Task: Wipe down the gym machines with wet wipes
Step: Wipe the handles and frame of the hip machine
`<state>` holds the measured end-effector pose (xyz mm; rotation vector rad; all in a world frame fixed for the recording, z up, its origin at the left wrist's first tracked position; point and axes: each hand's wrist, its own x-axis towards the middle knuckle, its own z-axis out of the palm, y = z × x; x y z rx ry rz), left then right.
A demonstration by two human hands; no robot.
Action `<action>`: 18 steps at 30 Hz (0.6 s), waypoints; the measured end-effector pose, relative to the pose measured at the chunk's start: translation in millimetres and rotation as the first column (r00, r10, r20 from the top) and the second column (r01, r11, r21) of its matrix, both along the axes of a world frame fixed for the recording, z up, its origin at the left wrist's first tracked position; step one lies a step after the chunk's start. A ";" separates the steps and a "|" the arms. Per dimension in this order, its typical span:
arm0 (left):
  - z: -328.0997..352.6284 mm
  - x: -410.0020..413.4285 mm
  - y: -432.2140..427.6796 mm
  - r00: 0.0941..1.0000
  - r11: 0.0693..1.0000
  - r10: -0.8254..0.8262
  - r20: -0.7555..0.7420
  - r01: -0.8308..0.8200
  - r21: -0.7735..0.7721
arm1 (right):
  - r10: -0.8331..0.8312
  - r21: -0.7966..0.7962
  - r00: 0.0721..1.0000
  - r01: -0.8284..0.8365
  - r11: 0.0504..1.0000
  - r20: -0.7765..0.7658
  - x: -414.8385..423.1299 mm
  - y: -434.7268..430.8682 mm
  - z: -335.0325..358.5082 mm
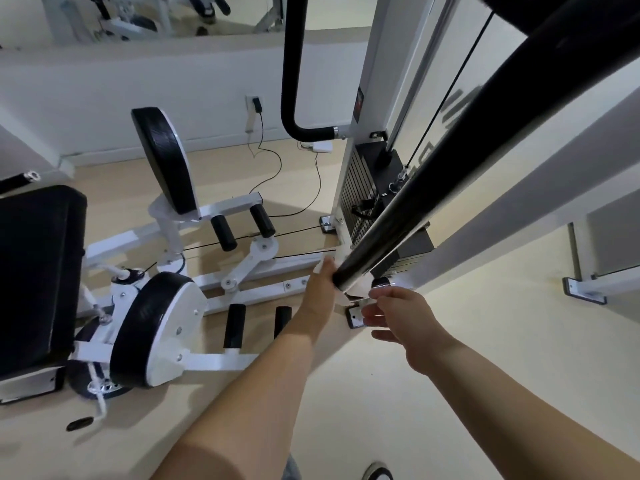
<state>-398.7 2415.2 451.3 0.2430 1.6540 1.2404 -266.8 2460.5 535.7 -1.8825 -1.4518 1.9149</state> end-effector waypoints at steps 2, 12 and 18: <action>-19.6 -5.4 2.2 0.998 0.999 -0.009 0.066 0.012 -0.037 | -0.002 -0.016 1.000 0.002 1.000 0.009 -1.8 -1.0 -5.5; 104.2 4.2 -17.8 0.971 0.974 0.201 0.128 -0.183 -0.136 | -0.083 -0.060 0.995 0.086 0.994 0.050 -19.1 5.3 4.4; 72.0 23.9 -62.8 0.772 0.771 0.597 0.219 -0.476 -0.424 | 0.022 -0.079 0.999 -0.019 0.997 0.042 -17.1 14.3 -0.3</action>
